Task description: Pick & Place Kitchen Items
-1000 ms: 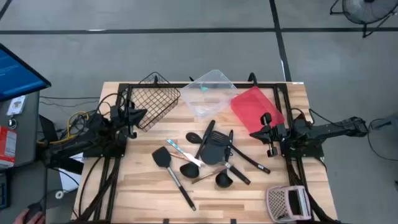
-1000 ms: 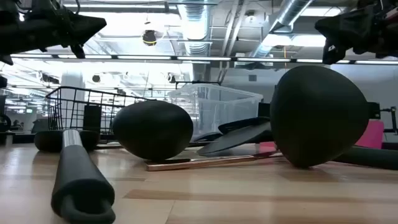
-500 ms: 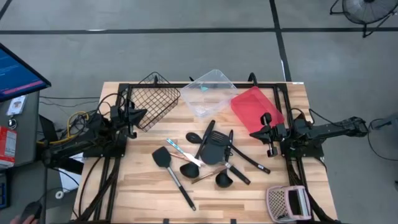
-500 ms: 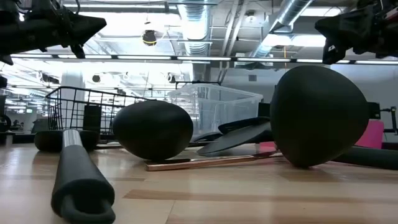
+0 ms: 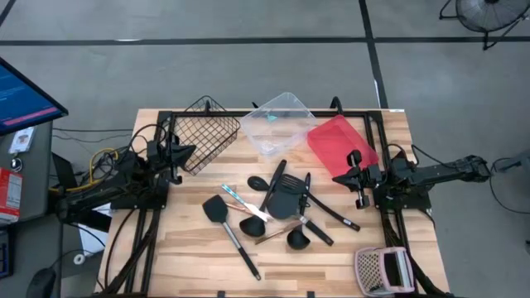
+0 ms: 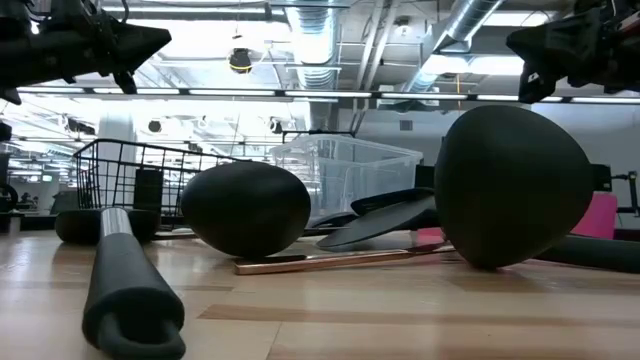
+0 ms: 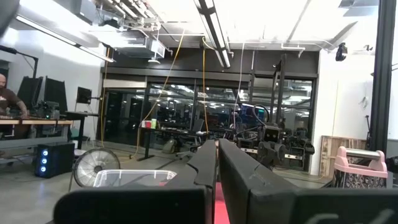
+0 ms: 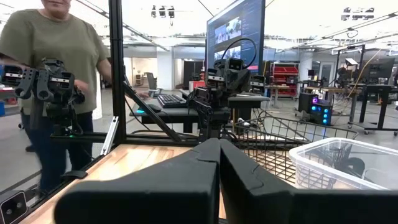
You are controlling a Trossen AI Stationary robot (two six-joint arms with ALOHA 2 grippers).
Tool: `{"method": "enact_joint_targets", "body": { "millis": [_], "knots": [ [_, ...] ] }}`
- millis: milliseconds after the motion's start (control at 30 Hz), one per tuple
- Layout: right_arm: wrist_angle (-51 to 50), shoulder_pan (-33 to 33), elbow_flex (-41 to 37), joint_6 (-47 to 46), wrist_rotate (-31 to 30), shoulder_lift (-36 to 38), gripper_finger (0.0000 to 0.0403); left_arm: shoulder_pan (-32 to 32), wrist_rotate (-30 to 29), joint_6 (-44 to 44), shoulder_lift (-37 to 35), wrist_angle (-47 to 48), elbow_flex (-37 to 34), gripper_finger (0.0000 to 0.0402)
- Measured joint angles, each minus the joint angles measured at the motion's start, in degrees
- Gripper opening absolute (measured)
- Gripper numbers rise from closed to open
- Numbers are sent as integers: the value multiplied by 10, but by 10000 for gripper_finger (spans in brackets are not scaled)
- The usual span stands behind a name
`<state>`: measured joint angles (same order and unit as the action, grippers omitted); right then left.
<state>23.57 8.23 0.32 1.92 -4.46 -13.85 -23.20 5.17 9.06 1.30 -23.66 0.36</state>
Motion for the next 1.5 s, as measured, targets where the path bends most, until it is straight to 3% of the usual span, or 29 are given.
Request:
{"method": "enact_joint_targets", "body": {
  "millis": [1267,1500],
  "knots": [
    [0,0,0,0,0,0,0,0,0,1,0,0,0,2],
    [0,0,0,0,0,0,0,0,1,99,0,-1,0,2]
  ]
}}
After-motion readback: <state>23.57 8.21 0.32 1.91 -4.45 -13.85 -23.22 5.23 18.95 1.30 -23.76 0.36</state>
